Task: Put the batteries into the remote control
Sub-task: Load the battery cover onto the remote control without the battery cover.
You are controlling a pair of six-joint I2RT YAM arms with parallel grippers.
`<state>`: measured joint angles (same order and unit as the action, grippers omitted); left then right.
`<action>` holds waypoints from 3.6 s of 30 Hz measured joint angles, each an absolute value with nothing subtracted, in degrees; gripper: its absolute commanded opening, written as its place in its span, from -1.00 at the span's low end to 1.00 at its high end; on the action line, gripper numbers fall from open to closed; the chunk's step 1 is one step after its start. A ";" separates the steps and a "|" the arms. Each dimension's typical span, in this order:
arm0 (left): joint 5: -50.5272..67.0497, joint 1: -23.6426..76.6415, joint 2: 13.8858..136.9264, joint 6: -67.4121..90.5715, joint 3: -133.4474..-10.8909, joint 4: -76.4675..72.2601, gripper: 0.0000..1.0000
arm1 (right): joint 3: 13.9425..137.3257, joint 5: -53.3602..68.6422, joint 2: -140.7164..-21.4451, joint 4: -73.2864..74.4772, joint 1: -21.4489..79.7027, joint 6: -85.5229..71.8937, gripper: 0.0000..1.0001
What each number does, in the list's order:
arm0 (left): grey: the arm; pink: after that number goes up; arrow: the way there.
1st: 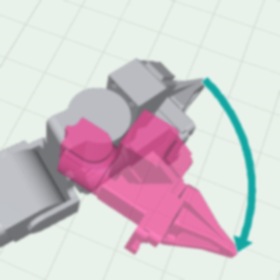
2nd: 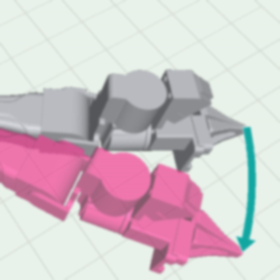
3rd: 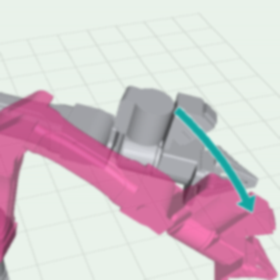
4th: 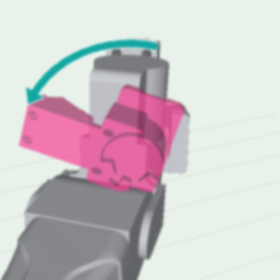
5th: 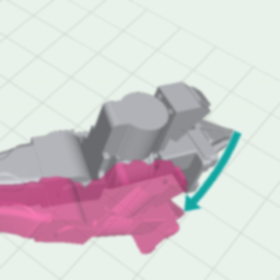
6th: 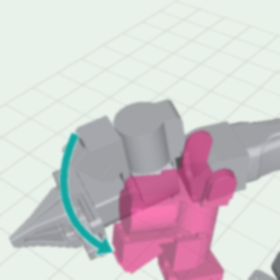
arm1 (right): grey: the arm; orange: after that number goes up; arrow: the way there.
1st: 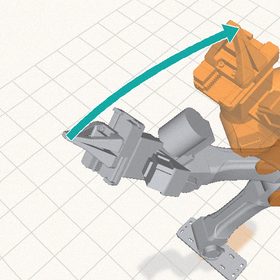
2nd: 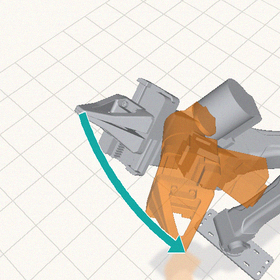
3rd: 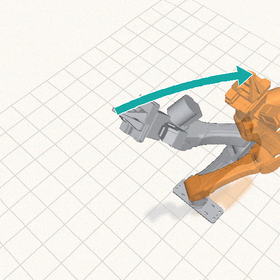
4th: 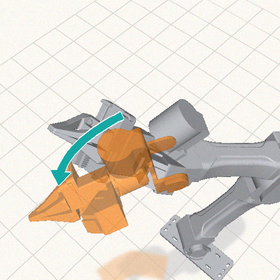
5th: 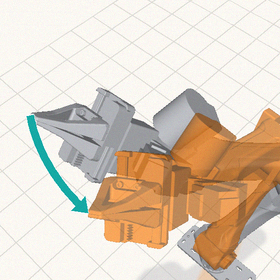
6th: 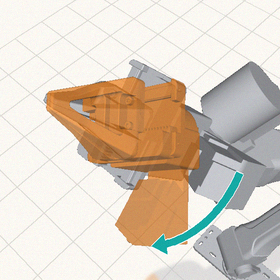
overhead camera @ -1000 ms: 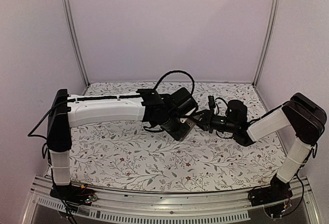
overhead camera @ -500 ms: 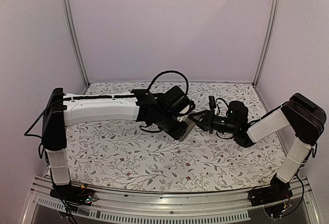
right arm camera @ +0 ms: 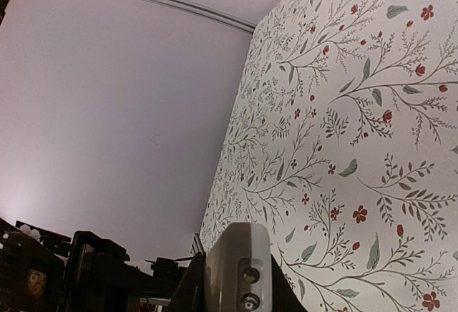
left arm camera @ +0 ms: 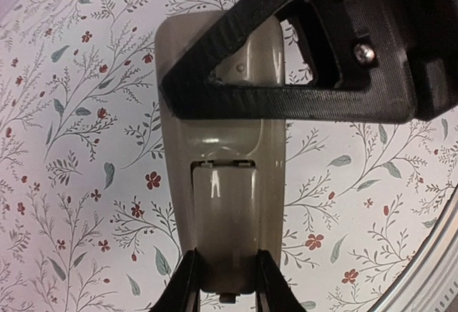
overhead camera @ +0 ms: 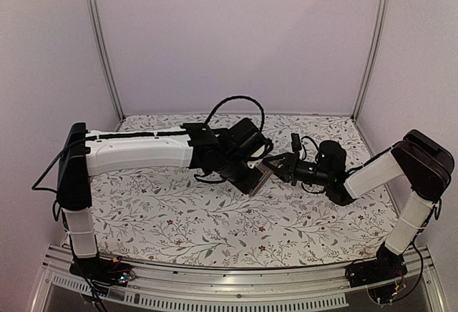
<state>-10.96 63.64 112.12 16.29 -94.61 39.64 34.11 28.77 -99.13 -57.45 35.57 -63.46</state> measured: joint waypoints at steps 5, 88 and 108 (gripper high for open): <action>-11.03 64.14 112.12 15.84 -95.20 39.81 -0.60 | 34.09 28.82 -99.13 -57.95 34.61 -63.46 -1.00; -12.38 63.29 116.71 13.91 -102.24 44.05 -0.33 | 33.26 29.65 -99.50 -61.21 34.17 -65.10 -1.00; -12.47 62.61 116.73 12.69 -102.32 44.47 0.70 | 33.26 31.00 -100.38 -65.14 34.59 -67.20 -1.00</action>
<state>-12.47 62.61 116.73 12.69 -102.32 44.47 33.26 31.00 -100.38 -65.14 34.59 -67.20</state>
